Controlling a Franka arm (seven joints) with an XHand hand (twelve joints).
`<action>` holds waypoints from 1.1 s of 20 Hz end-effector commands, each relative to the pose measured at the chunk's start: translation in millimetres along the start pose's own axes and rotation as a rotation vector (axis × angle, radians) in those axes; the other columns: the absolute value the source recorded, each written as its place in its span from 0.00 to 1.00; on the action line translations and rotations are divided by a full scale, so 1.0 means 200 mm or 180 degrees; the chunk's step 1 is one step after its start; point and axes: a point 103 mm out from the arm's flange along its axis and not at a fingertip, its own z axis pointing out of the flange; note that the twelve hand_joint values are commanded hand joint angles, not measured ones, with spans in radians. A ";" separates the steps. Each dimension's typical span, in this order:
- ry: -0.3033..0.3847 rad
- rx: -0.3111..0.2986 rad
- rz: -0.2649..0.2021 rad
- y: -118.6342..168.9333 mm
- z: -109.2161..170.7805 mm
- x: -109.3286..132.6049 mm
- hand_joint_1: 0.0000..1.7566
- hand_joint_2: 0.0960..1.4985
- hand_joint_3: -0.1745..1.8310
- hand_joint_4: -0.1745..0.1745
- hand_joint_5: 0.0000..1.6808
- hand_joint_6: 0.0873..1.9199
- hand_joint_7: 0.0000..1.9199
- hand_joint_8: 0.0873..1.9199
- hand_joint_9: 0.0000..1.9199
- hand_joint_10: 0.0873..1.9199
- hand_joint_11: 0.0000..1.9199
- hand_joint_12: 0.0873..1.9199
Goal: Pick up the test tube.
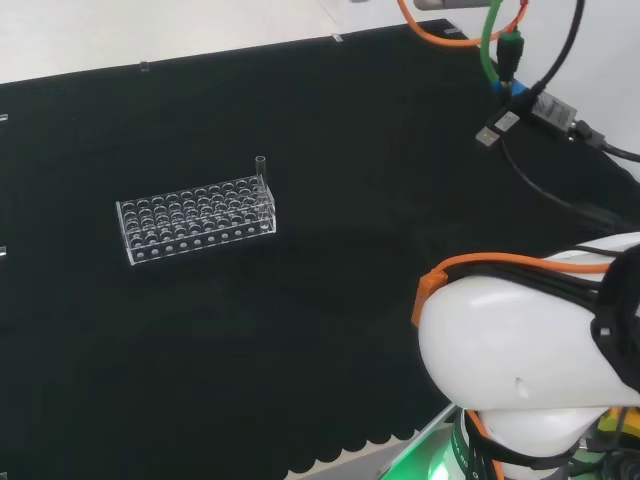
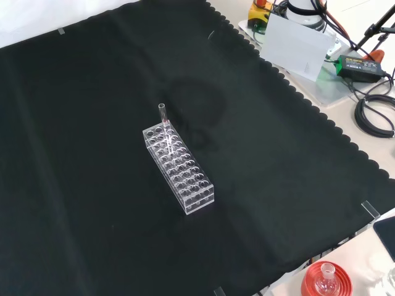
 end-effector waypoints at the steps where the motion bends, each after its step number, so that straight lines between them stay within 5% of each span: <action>1: 0.0145 0.0328 -0.0118 0.15 0.11 0.06 0.46 0.63 0.00 0.54 0.21 0.05 0.10 0.38 0.06 0.47 0.00 0.67; 9: 0.0251 0.0553 -0.0202 0.29 0.30 0.14 0.48 0.63 0.00 0.59 0.22 0.05 0.12 0.39 0.05 0.47 0.00 0.64; 15: 0.0372 0.0639 -0.0217 0.37 0.43 0.19 0.52 0.63 0.00 0.58 0.22 0.23 0.19 0.34 0.09 0.46 0.00 0.65; 22: 0.0352 0.0718 -0.0296 0.53 0.57 0.27 0.53 0.63 0.00 0.56 0.21 0.29 0.20 0.35 0.10 0.45 0.00 0.66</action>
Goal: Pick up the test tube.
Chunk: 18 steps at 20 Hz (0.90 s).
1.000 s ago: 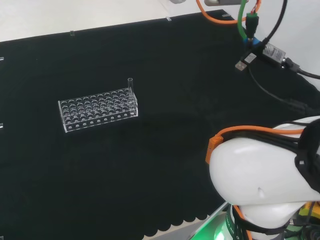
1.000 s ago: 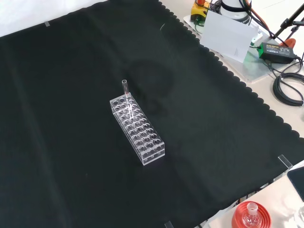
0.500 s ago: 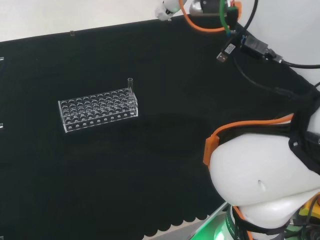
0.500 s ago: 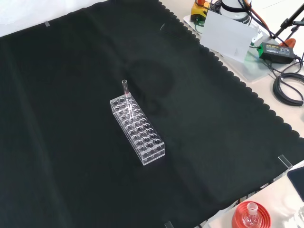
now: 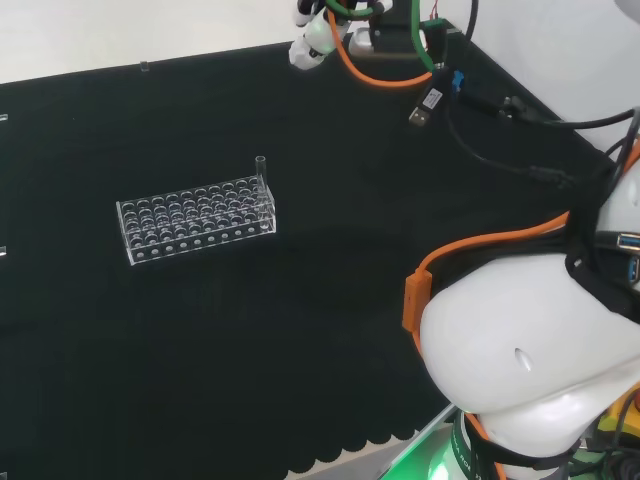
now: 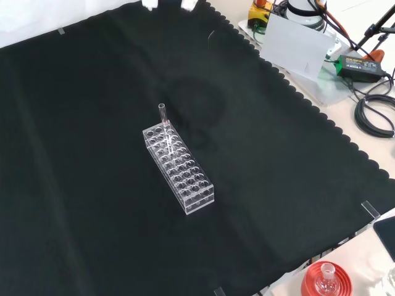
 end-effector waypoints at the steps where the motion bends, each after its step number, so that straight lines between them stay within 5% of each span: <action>1: 0.0009 0.0045 -0.0097 0.18 0.10 0.07 0.53 0.63 0.00 0.56 0.21 0.29 0.20 0.35 0.10 0.45 0.00 0.66; 18: -0.0033 0.0396 -0.0287 0.57 0.48 0.16 0.54 0.64 0.00 0.53 0.19 0.30 0.20 0.35 0.11 0.45 0.00 0.67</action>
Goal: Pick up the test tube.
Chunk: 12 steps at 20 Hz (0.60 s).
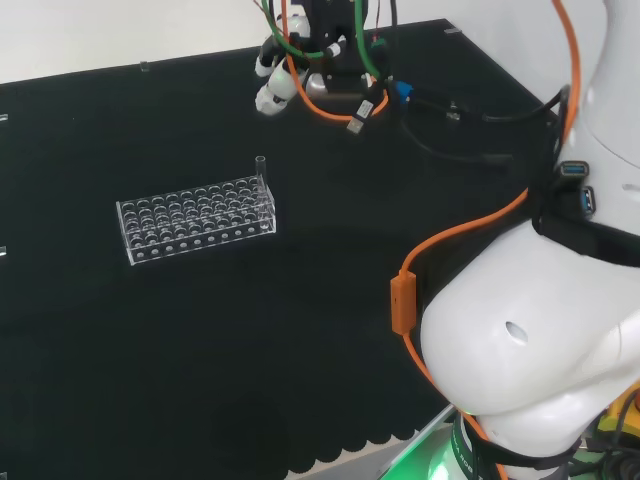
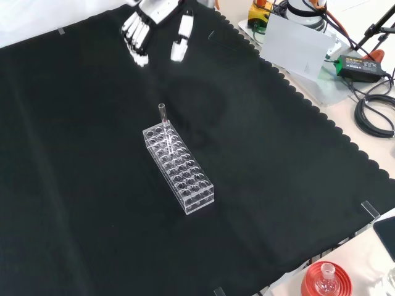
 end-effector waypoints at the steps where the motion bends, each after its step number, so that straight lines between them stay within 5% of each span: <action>1: 0.0002 0.0059 -0.0119 0.19 0.13 0.04 0.54 0.64 0.00 0.53 0.19 0.30 0.20 0.35 0.11 0.45 0.00 0.67; 12: 0.0079 0.0118 -0.0238 0.35 0.33 0.04 0.55 0.64 0.00 0.53 0.20 0.33 0.20 0.36 0.11 0.45 0.00 0.68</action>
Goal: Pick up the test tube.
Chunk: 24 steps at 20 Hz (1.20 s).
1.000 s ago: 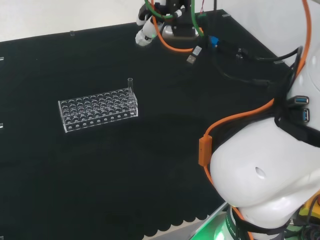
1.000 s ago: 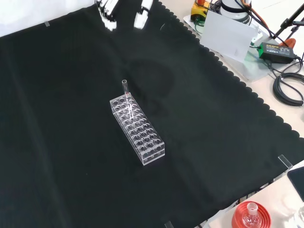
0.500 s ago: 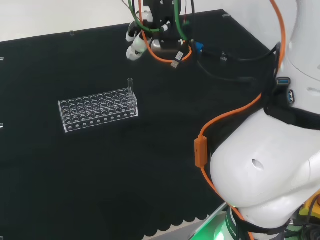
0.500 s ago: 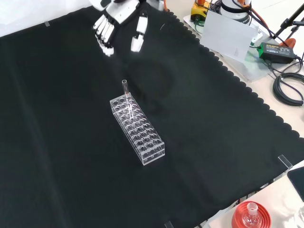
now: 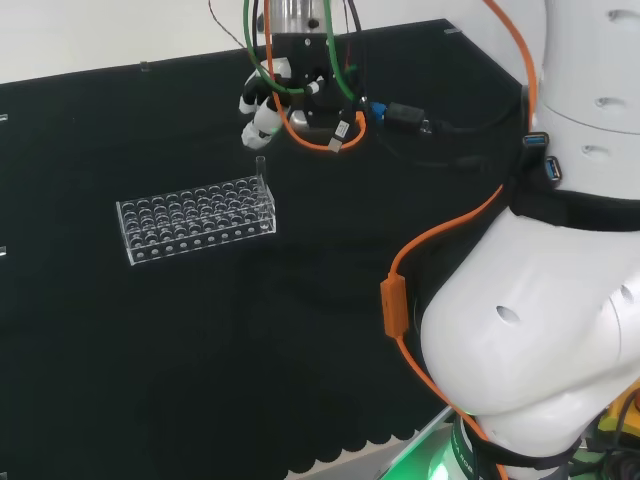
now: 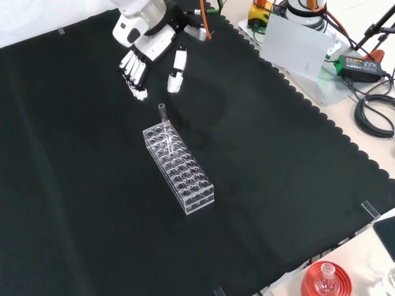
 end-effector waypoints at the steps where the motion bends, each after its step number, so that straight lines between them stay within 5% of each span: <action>1: 0.0048 -0.0005 -0.0076 0.08 0.08 0.00 0.55 0.64 0.00 0.53 0.20 0.33 0.20 0.36 0.11 0.45 0.00 0.68; 24: 0.0001 0.0205 -0.0085 0.05 0.29 -0.04 0.58 0.65 0.00 0.50 0.28 0.42 0.30 0.36 0.17 0.44 0.00 0.72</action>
